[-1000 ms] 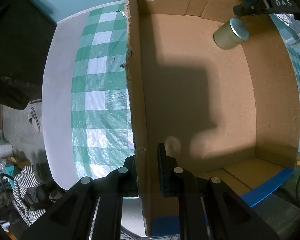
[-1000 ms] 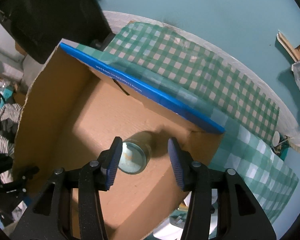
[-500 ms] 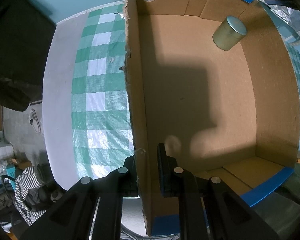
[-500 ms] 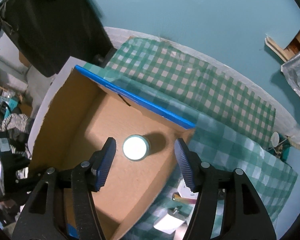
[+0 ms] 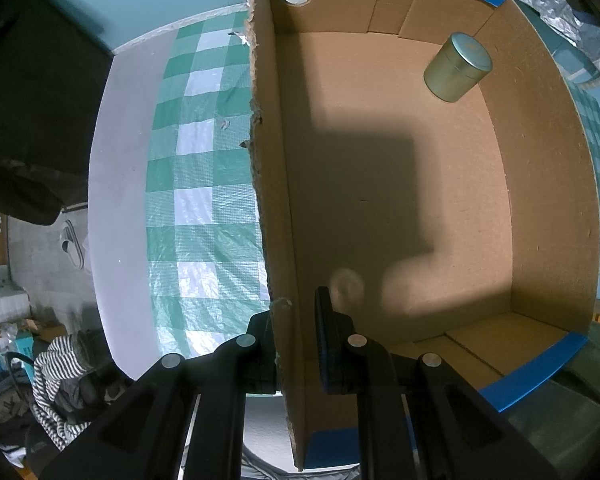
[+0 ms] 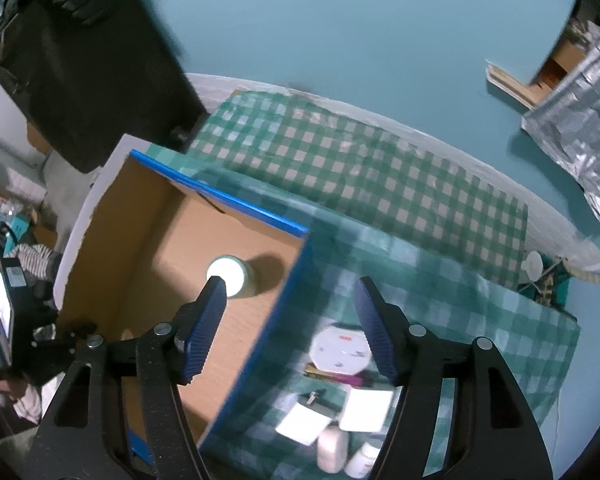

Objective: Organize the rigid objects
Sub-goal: 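Move the right gripper back over the black round fan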

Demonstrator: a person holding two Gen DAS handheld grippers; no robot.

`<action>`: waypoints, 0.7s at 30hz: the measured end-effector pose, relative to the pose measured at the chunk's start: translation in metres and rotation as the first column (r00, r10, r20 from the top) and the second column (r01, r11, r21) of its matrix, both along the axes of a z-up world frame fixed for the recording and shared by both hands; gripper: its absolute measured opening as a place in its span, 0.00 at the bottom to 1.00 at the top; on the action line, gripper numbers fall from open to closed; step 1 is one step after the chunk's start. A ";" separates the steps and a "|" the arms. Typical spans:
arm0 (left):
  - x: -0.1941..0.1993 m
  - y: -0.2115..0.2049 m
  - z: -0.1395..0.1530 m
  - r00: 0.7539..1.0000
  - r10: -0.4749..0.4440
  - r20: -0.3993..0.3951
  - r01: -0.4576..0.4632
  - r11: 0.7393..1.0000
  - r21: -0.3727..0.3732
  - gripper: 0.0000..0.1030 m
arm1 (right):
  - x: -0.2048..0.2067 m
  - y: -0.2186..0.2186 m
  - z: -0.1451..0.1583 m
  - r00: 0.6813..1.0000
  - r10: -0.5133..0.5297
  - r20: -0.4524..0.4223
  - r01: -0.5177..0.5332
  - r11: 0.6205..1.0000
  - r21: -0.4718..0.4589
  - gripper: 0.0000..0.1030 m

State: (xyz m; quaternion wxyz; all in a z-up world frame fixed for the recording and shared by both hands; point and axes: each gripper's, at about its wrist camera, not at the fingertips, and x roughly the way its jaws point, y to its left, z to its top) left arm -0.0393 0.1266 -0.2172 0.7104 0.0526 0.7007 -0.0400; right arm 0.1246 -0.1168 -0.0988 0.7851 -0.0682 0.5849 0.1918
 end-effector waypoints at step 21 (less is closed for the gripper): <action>-0.001 0.003 -0.001 1.000 0.010 -0.005 -0.010 1.000 0.006 0.13 | 0.015 -0.114 -0.103 0.921 -0.324 -0.218 0.316 0.946 -0.070 0.75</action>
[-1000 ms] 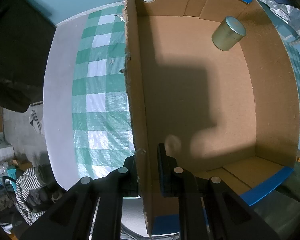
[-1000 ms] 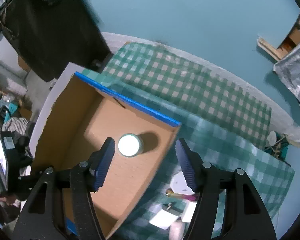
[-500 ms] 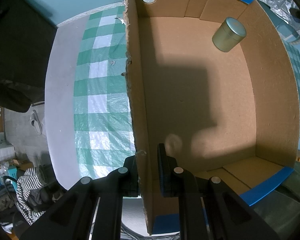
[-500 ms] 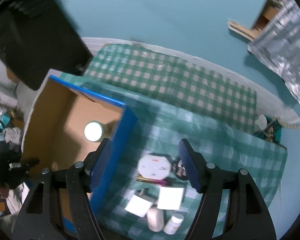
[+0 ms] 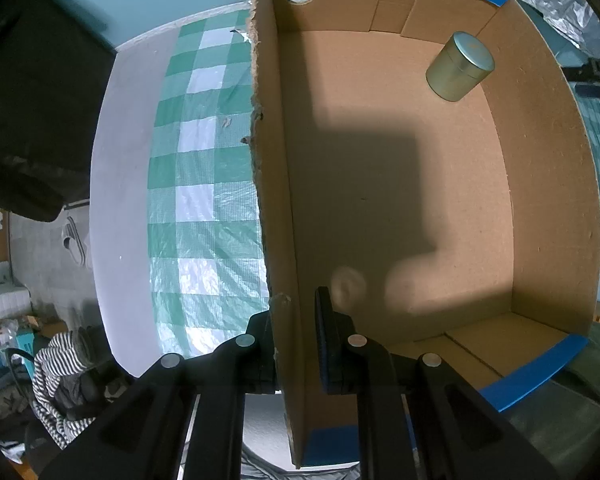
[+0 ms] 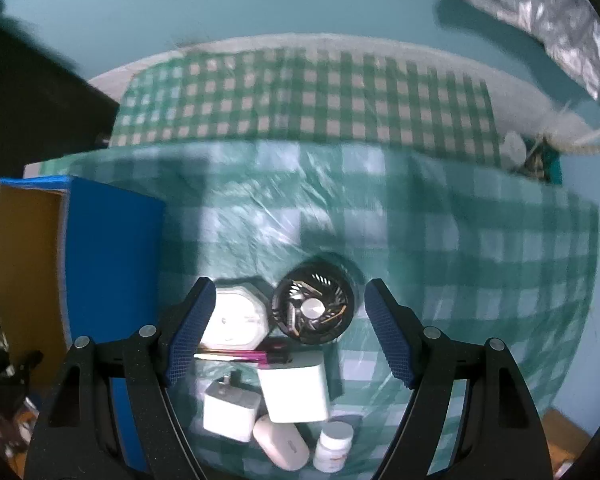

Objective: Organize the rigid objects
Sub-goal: 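Move the right gripper back over the black round fan, then grasp the black round fan with the right gripper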

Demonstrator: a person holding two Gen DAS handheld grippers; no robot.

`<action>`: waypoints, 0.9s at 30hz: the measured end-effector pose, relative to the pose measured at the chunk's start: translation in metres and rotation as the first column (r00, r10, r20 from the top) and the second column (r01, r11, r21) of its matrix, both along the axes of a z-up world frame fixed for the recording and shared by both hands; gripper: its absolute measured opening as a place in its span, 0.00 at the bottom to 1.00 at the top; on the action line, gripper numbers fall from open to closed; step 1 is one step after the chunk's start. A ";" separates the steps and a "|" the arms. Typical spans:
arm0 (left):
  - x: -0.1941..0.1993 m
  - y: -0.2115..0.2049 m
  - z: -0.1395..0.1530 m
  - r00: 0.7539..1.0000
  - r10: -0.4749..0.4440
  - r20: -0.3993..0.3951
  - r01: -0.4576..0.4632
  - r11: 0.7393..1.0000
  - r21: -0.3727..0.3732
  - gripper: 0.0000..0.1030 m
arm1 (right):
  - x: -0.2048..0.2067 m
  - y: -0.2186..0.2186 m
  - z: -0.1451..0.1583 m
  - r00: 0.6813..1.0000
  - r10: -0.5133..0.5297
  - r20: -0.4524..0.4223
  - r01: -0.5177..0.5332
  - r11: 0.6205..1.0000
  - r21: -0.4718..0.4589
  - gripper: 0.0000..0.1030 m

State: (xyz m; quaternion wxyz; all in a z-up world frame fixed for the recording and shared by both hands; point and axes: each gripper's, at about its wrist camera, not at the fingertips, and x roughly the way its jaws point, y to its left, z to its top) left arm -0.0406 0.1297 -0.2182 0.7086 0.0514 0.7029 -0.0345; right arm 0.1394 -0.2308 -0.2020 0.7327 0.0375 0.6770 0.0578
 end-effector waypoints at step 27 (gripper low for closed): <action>0.000 0.002 -0.002 1.000 0.019 -0.010 -0.019 1.000 0.002 0.13 | -0.008 -0.008 -0.053 0.999 -0.017 -0.028 0.015 0.997 -0.078 0.60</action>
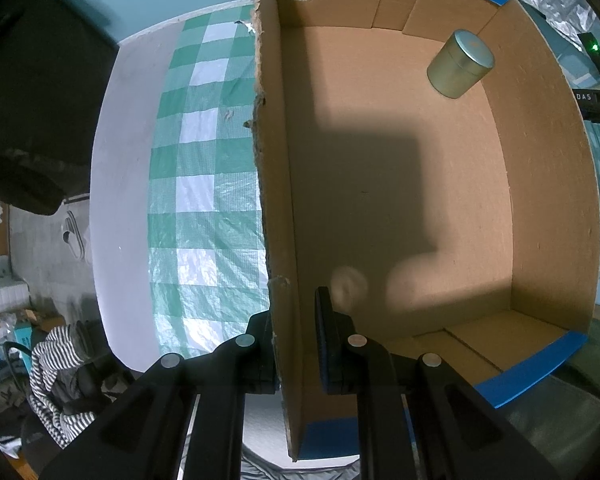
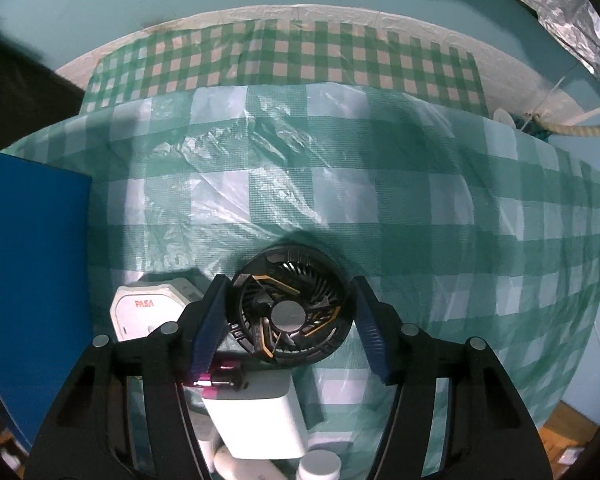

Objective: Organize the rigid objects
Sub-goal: 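Grasp the black round fan with the right gripper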

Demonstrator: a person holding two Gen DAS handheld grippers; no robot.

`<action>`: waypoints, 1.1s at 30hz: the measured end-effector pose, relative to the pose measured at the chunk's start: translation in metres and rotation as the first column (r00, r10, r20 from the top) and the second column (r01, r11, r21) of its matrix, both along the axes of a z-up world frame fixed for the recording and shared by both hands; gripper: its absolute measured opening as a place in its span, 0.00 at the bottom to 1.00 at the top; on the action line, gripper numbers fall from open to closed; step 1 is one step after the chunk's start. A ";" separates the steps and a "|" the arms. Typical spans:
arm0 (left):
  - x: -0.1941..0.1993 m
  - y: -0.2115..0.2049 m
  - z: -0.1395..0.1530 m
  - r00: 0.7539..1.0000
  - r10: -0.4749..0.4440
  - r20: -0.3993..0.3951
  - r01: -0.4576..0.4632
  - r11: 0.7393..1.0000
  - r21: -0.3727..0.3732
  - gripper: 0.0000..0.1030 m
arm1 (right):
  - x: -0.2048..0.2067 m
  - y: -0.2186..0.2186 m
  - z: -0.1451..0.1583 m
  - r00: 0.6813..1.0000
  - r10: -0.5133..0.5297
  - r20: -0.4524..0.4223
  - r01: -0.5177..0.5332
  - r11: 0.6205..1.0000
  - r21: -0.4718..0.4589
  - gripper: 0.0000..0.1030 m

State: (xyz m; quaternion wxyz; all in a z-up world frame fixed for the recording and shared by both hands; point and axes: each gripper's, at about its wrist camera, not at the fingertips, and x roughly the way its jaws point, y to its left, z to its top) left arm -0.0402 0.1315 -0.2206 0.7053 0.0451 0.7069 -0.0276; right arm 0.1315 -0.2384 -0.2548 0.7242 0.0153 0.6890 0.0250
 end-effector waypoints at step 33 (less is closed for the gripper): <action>-0.003 0.002 -0.001 1.000 -0.011 0.001 0.011 1.000 -0.006 0.13 | -0.007 0.039 0.078 0.986 0.145 0.078 -0.149 0.988 0.044 0.60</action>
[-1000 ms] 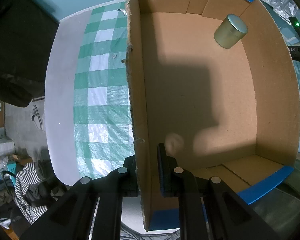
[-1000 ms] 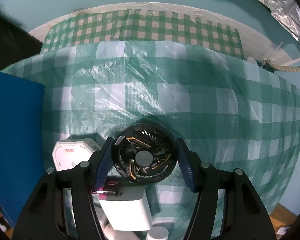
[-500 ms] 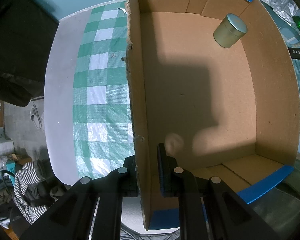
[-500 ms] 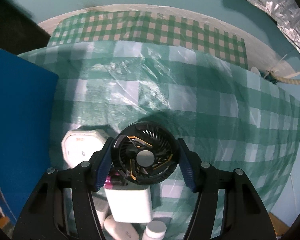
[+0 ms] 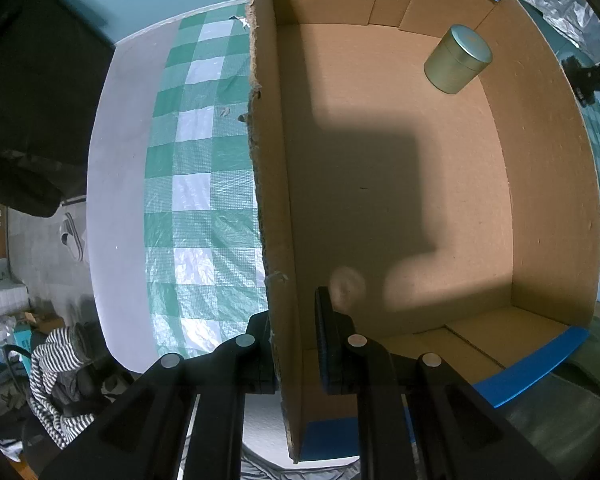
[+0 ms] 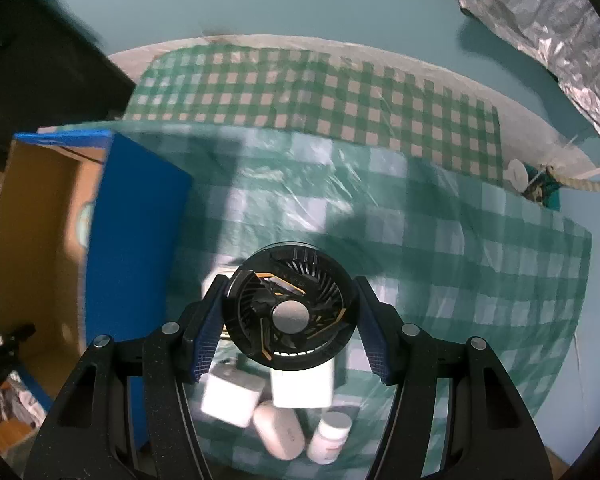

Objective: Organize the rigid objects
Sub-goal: 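Grasp the black round fan with the right gripper, then carry the black fan into the box and open the right gripper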

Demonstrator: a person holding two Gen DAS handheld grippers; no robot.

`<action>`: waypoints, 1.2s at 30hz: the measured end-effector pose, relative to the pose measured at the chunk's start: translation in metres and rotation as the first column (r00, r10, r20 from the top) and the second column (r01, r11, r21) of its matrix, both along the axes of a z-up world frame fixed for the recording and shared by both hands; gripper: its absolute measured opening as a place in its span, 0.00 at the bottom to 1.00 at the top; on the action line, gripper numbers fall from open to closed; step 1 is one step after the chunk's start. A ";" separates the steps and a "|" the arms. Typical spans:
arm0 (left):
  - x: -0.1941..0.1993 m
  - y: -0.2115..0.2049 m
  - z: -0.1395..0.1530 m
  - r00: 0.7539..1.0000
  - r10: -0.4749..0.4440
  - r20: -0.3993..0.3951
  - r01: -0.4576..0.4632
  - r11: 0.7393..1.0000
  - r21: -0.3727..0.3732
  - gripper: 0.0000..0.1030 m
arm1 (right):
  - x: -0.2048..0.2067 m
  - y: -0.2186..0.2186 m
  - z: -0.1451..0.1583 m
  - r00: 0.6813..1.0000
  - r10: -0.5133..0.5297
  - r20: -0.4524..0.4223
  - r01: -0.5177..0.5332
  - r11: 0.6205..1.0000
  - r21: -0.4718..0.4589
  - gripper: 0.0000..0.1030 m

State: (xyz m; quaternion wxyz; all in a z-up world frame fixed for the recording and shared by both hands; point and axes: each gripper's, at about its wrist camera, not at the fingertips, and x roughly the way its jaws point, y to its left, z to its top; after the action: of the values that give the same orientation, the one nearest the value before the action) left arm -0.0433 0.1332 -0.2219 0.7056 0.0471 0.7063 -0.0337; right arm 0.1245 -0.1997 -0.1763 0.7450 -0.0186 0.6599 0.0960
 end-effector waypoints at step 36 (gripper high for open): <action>0.000 -0.003 0.002 1.000 -0.016 0.002 0.016 1.000 -0.001 0.13 | 0.018 0.141 0.049 0.931 0.354 0.082 -0.359 0.933 0.042 0.60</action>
State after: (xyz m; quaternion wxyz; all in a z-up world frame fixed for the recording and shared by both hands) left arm -0.0435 0.1305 -0.2196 0.7061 0.0527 0.7050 -0.0396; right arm 0.1430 -0.0587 -0.1269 0.7389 -0.1206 0.6151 0.2473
